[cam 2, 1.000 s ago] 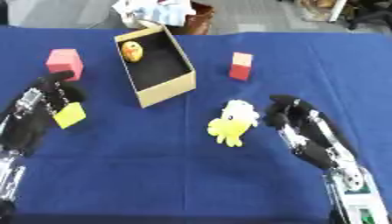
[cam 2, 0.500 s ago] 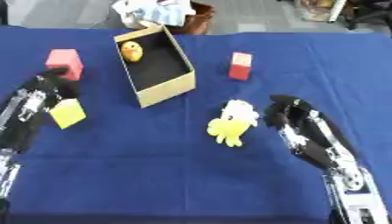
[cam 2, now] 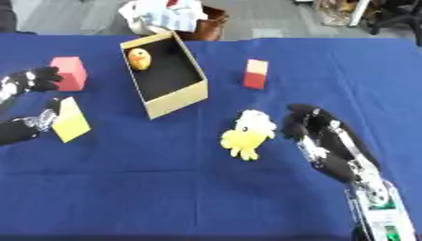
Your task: Pick up objects on the table and place them in the box.
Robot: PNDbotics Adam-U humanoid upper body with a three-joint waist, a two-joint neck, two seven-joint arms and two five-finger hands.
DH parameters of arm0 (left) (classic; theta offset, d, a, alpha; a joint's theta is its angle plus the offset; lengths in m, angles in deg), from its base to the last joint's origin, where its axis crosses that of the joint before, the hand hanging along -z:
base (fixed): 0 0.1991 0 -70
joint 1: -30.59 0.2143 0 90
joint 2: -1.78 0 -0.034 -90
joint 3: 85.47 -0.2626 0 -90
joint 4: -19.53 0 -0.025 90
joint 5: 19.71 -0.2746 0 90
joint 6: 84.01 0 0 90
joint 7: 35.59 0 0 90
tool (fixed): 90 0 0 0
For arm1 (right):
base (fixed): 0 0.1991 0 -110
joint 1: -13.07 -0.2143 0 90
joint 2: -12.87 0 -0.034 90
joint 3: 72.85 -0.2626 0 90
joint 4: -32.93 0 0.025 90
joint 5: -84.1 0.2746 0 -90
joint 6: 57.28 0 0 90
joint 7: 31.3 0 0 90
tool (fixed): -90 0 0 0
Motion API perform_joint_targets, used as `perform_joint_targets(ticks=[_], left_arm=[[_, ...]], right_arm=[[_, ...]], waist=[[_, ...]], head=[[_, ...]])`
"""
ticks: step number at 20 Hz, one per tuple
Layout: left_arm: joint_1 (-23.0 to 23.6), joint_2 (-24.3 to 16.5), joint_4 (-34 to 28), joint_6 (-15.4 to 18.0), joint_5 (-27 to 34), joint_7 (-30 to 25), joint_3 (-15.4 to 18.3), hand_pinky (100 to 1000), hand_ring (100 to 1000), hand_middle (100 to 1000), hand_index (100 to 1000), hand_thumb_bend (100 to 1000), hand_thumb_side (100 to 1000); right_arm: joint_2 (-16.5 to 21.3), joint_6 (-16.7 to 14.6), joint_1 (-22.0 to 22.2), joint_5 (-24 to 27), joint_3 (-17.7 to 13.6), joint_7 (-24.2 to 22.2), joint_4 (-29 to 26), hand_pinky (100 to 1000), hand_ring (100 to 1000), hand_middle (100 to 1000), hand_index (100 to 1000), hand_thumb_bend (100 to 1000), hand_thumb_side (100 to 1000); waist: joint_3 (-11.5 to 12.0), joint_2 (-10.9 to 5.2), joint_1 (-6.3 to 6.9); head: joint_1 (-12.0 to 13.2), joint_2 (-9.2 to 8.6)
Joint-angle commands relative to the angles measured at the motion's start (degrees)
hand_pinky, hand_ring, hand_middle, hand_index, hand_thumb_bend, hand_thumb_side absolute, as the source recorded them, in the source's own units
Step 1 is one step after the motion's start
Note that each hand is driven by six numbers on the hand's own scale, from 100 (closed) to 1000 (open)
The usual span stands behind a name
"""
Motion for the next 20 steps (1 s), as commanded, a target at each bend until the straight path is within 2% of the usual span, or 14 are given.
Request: perform_joint_targets(ticks=[1, 2, 5, 7, 8, 9, 11, 16, 20], left_arm=[[-1.31, -4.69, 1.9, 0.48, -3.58, -1.32, -0.05, 858, 809, 819, 947, 100, 420], [-1.91, -6.46, 3.6, 0.49, -5.45, -2.09, -0.4, 857, 810, 819, 947, 100, 422], [-3.35, -8.91, 7.89, 1.52, -8.71, -3.35, -1.25, 857, 812, 823, 946, 100, 555], [-4.17, -9.81, 10.07, 2.57, -10.18, -4.09, -1.91, 855, 813, 824, 944, 100, 592], [-4.63, -10.18, 11.05, 3.09, -11.14, -4.52, -2.29, 854, 813, 824, 944, 128, 605], [-5.1, -10.45, 12.0, 3.6, -12.16, -4.9, -2.66, 853, 813, 824, 943, 184, 634], [-5.92, -10.69, 13.72, 4.53, -13.89, -5.51, -3.27, 852, 809, 823, 943, 212, 680], [-7.35, -10.57, 17.06, 6.22, -15.45, -6.66, -4.49, 849, 806, 819, 942, 249, 791], [-7.99, -10.22, 18.58, 6.99, -16.05, -7.39, -5.22, 848, 804, 818, 942, 255, 816]], right_arm=[[1.13, -0.11, -0.26, -0.02, -0.28, 0.16, -0.56, 606, 639, 634, 829, 100, 470], [1.18, -0.09, -0.19, -0.05, -0.29, 0.17, -0.55, 606, 639, 634, 829, 100, 470], [1.25, -0.06, -0.04, -0.12, -0.29, 0.17, -0.52, 606, 639, 634, 829, 100, 470], [1.26, -0.06, 0.01, -0.14, -0.28, 0.15, -0.51, 606, 639, 634, 829, 100, 470], [1.27, -0.06, 0.04, -0.14, -0.29, 0.17, -0.5, 606, 639, 635, 829, 100, 475], [1.29, -0.06, 0.06, -0.14, -0.29, 0.18, -0.49, 606, 639, 634, 829, 100, 470], [1.29, -0.06, 0.11, -0.13, -0.27, 0.18, -0.47, 606, 639, 634, 830, 100, 470], [1.31, -0.05, 0.19, -0.13, -0.26, 0.17, -0.45, 606, 639, 635, 830, 100, 470], [1.31, -0.06, 0.19, -0.1, -0.22, 0.12, -0.43, 606, 639, 634, 831, 100, 470]], waist=[[-0.14, -1.43, 0.82], [-0.2, -1.5, 0.93], [-0.28, -1.67, 1.14], [-0.37, -1.79, 1.19], [-0.43, -1.85, 1.21], [-0.48, -1.91, 1.22], [-0.57, -1.97, 1.23], [-0.76, -1.99, 1.25], [-0.79, -1.96, 1.24]], head=[[-0.22, -0.65], [-0.28, -0.71], [-0.51, -0.8], [-0.56, -0.83], [-0.56, -0.84], [-0.55, -0.86], [-0.52, -0.88], [-0.5, -0.74], [-0.49, -0.64]])
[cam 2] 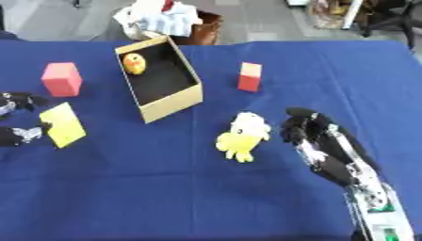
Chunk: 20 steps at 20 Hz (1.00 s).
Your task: Pick up objects on the table and place them in the box.
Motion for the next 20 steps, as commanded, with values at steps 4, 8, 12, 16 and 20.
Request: perform_joint_targets(ticks=[4, 8, 12, 16, 20], left_arm=[[-1.67, -1.33, 1.08, 0.81, -0.75, -0.67, -0.43, 845, 799, 813, 941, 248, 878], [-2.04, -0.83, 1.75, 0.23, -0.8, 0.0, -0.53, 841, 790, 804, 938, 228, 910], [-2.35, -0.18, 2.37, -0.6, -0.69, 1.13, -0.64, 832, 774, 789, 932, 165, 866], [-2.51, 0.51, 2.65, -1.14, 0.31, 2.62, -0.87, 803, 720, 719, 895, 100, 686], [-2.52, 0.73, 2.38, -1.43, 1.45, 4.41, -1.13, 785, 651, 624, 853, 100, 475]], right_arm=[[0.86, -0.09, -0.29, -0.05, -0.21, 0.06, -0.62, 607, 640, 634, 831, 100, 470], [0.85, -0.11, -0.29, -0.03, -0.2, 0.03, -0.61, 607, 640, 634, 831, 100, 470], [0.82, -0.13, -0.23, -0.03, -0.2, 0.01, -0.56, 607, 640, 634, 830, 100, 470], [0.79, -0.16, -0.22, -0.01, -0.19, -0.03, -0.53, 607, 640, 634, 830, 100, 470], [0.8, -0.18, -0.23, -0.01, -0.19, -0.04, -0.5, 607, 640, 634, 830, 100, 470]], waist=[[-0.05, -1.46, 0.96], [-0.01, -1.48, 0.87], [0.0, -1.52, 0.78], [-0.03, -1.55, 0.71], [-0.07, -1.55, 0.69]], head=[[-0.06, -0.16], [-0.08, -0.17], [-0.12, -0.13], [-0.2, -0.15], [-0.27, -0.15]])
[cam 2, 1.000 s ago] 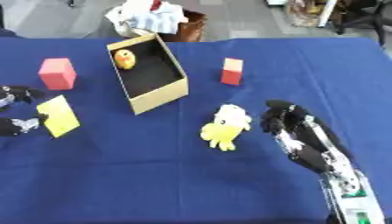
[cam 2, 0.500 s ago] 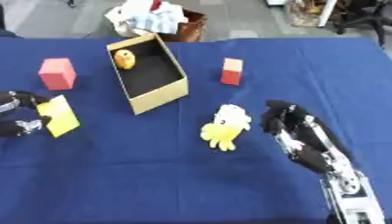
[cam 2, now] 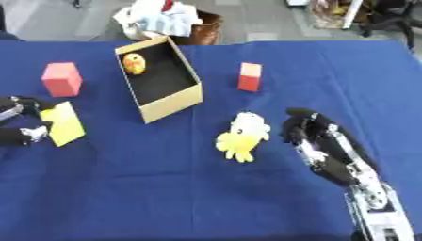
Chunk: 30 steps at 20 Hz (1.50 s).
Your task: Pick up objects on the table and place them in the box.
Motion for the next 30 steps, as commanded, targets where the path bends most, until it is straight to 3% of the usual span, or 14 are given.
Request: perform_joint_targets(ticks=[1, 3, 5, 7, 8, 9, 10, 12, 20, 24, 30], left_arm=[[-0.68, -0.86, -0.55, -0.13, 0.92, 1.3, -0.07, 781, 636, 609, 846, 100, 437], [-0.65, -0.87, -0.86, -0.01, 1.29, 1.65, -0.14, 773, 614, 586, 835, 100, 377], [-0.58, -0.84, -1.13, 0.18, 1.63, 1.78, -0.19, 774, 612, 586, 842, 100, 395], [-0.48, -0.88, -1.32, 0.58, 1.94, 1.39, -0.33, 779, 626, 603, 855, 100, 469], [-0.46, -0.91, -1.41, 0.87, 2.08, 1.05, -0.39, 791, 660, 643, 875, 100, 570], [-0.46, -0.96, -1.51, 1.15, 2.23, 0.71, -0.4, 796, 676, 668, 884, 100, 597], [-0.46, -0.98, -1.62, 1.36, 2.39, 0.48, -0.36, 803, 693, 690, 893, 100, 698], [-0.43, -1.0, -1.84, 1.59, 2.77, 0.25, -0.24, 811, 708, 714, 902, 100, 794], [-0.29, -0.92, -2.64, 1.95, 3.76, -0.58, -0.57, 830, 738, 763, 933, 132, 978], [-0.36, -1.04, -3.44, 2.49, 2.66, -1.0, -0.98, 835, 751, 781, 955, 279, 935], [-0.66, -0.89, -3.89, 3.61, -1.45, -0.3, -1.67, 834, 758, 795, 999, 363, 840]], right_arm=[[0.79, -0.16, -0.28, -0.01, -0.18, -0.03, -0.51, 607, 640, 634, 831, 100, 470], [0.79, -0.16, -0.29, 0.0, -0.16, -0.07, -0.5, 607, 640, 634, 831, 100, 470], [0.8, -0.15, -0.29, 0.0, -0.15, -0.1, -0.49, 607, 640, 634, 830, 100, 470], [0.81, -0.17, -0.31, 0.0, -0.13, -0.13, -0.49, 607, 640, 634, 830, 100, 470], [0.81, -0.17, -0.33, 0.01, -0.13, -0.14, -0.49, 607, 640, 635, 830, 100, 470], [0.82, -0.18, -0.34, 0.02, -0.13, -0.15, -0.49, 608, 640, 635, 830, 100, 470], [0.82, -0.18, -0.34, 0.02, -0.13, -0.16, -0.49, 608, 640, 635, 830, 100, 470], [0.81, -0.17, -0.34, 0.02, -0.13, -0.18, -0.47, 608, 640, 635, 830, 100, 470], [0.82, -0.19, -0.4, 0.03, -0.07, -0.3, -0.44, 608, 640, 635, 830, 100, 470], [0.87, -0.22, -0.42, 0.01, -0.05, -0.33, -0.38, 608, 640, 635, 830, 100, 470], [0.84, -0.26, -0.42, -0.02, -0.04, -0.39, -0.32, 608, 639, 634, 830, 100, 470]], waist=[[-0.09, -1.43, 0.69], [-0.1, -1.41, 0.71], [-0.11, -1.4, 0.73], [-0.14, -1.4, 0.73], [-0.16, -1.41, 0.73], [-0.16, -1.42, 0.74], [-0.16, -1.43, 0.74], [-0.16, -1.44, 0.75], [-0.16, -1.48, 0.73], [-0.18, -1.47, 0.71], [-0.24, -1.43, 0.69]], head=[[-0.22, -0.14], [-0.26, -0.14], [-0.32, -0.11], [-0.38, -0.13], [-0.38, -0.15], [-0.39, -0.17], [-0.42, -0.18], [-0.49, -0.21], [-0.75, -0.24], [-0.78, -0.22], [-0.83, -0.22]])
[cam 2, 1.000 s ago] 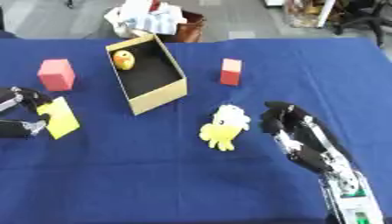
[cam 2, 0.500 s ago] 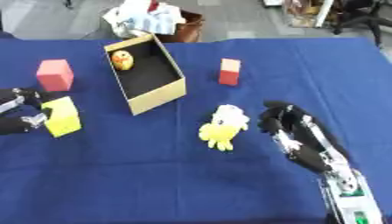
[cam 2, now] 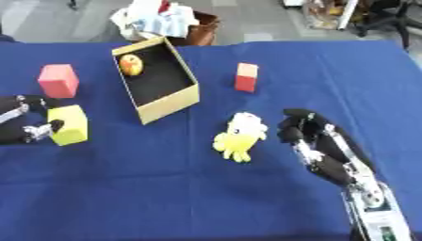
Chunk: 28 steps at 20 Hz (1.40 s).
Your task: Pick up objects on the table and place them in the box.
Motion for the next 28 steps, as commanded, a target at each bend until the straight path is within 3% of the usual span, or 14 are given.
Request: perform_joint_targets(ticks=[1, 8, 9, 12, 16, 23, 25, 28], left_arm=[[-0.89, -1.33, -1.11, 0.53, -2.53, 1.01, -0.1, 834, 760, 797, 1000, 382, 824], [-1.99, -1.18, 0.74, 1.96, -8.98, 3.19, -1.7, 826, 760, 795, 1000, 449, 722], [-2.17, -1.11, 1.27, 2.21, -9.7, 3.36, -1.89, 821, 751, 783, 996, 440, 646], [-2.77, -0.84, 2.88, 2.79, -11.26, 3.92, -2.38, 809, 722, 737, 973, 428, 532], [-3.37, -0.52, 3.91, 2.83, -11.62, 5.7, -2.49, 784, 642, 580, 921, 364, 334], [-3.43, -0.57, 2.68, 0.69, -7.15, 11.26, -1.15, 743, 548, 419, 826, 160, 261], [-3.51, -0.86, 1.18, 0.09, -5.25, 12.03, -0.53, 741, 543, 411, 823, 108, 244], [-4.42, -1.51, -2.21, -0.87, -1.69, 12.14, 0.36, 742, 540, 407, 823, 100, 228]], right_arm=[[0.85, -0.14, -0.54, -0.03, -0.06, -0.18, -0.65, 608, 639, 634, 830, 100, 470], [0.82, -0.18, -0.48, -0.09, -0.05, -0.22, -0.55, 608, 639, 634, 830, 100, 470], [0.83, -0.19, -0.47, -0.09, -0.05, -0.23, -0.53, 608, 639, 634, 830, 100, 470], [0.81, -0.21, -0.45, -0.09, -0.03, -0.25, -0.5, 608, 639, 634, 830, 100, 470], [0.76, -0.22, -0.45, -0.06, -0.04, -0.28, -0.48, 609, 639, 634, 830, 100, 470], [0.74, -0.22, -0.41, -0.05, -0.12, -0.27, -0.44, 609, 638, 634, 830, 100, 470], [0.74, -0.23, -0.4, -0.04, -0.12, -0.26, -0.43, 609, 638, 634, 830, 100, 470], [0.76, -0.22, -0.34, -0.05, -0.14, -0.26, -0.4, 609, 638, 634, 829, 100, 470]], waist=[[-0.01, -1.35, 0.68], [-0.07, -1.3, 0.64], [-0.09, -1.29, 0.63], [-0.11, -1.26, 0.6], [-0.11, -1.27, 0.53], [-0.03, -1.29, 0.47], [0.0, -1.3, 0.47], [0.04, -1.33, 0.47]], head=[[-0.11, -0.23], [-0.03, -0.08], [-0.02, -0.06], [-0.03, 0.04], [-0.07, 0.08], [-0.23, 0.11], [-0.29, 0.08], [-0.4, 0.11]])
